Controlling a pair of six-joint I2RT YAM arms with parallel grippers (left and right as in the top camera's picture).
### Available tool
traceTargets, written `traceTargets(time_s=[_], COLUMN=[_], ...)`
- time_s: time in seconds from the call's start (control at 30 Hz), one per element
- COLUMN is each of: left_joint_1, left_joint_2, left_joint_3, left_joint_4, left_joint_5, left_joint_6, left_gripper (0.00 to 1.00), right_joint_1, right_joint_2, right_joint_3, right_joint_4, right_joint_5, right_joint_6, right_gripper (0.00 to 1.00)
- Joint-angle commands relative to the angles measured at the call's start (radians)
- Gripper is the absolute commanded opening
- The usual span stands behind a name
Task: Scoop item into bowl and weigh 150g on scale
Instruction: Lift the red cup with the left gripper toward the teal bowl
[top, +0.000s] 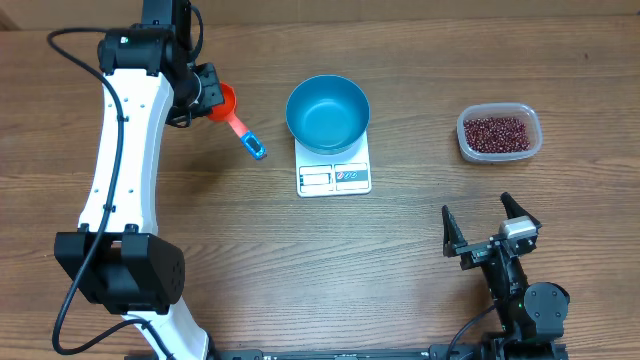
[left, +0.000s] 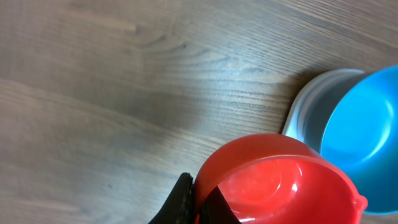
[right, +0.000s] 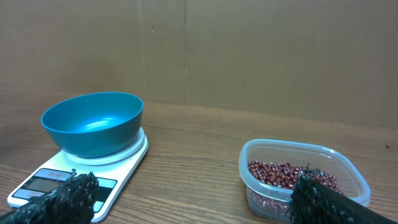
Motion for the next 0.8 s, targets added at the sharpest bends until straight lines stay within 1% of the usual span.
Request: traceTargets(time_s=[0.0, 0.1, 0.37, 0.77], left_joint_1=[-0.008, -0.008, -0.008, -0.008], left_joint_2=[-0.025, -0.025, -0.025, -0.025], left_joint_3=[0.024, 0.024, 0.024, 0.024], left_joint_4=[-0.024, -0.036, -0.043, -0.046], left_joint_5=[0.013, 0.021, 0.068, 0.068], left_joint_6=[-0.201, -0.229, -0.233, -0.23], left_gripper=[0.04, 0.04, 0.04, 0.04], right_joint_1=[-0.004, -0.004, -0.004, -0.004], right_joint_2=[-0.011, -0.011, -0.011, -0.011], right_joint_3=[-0.01, -0.011, -0.011, -0.011], right_joint_4=[0.006, 0.006, 0.006, 0.006], right_joint_5=[0.002, 0.002, 0.002, 0.002], right_joint_6=[-0.001, -0.001, -0.001, -0.001], right_gripper=[1.0, 1.0, 1.0, 1.0])
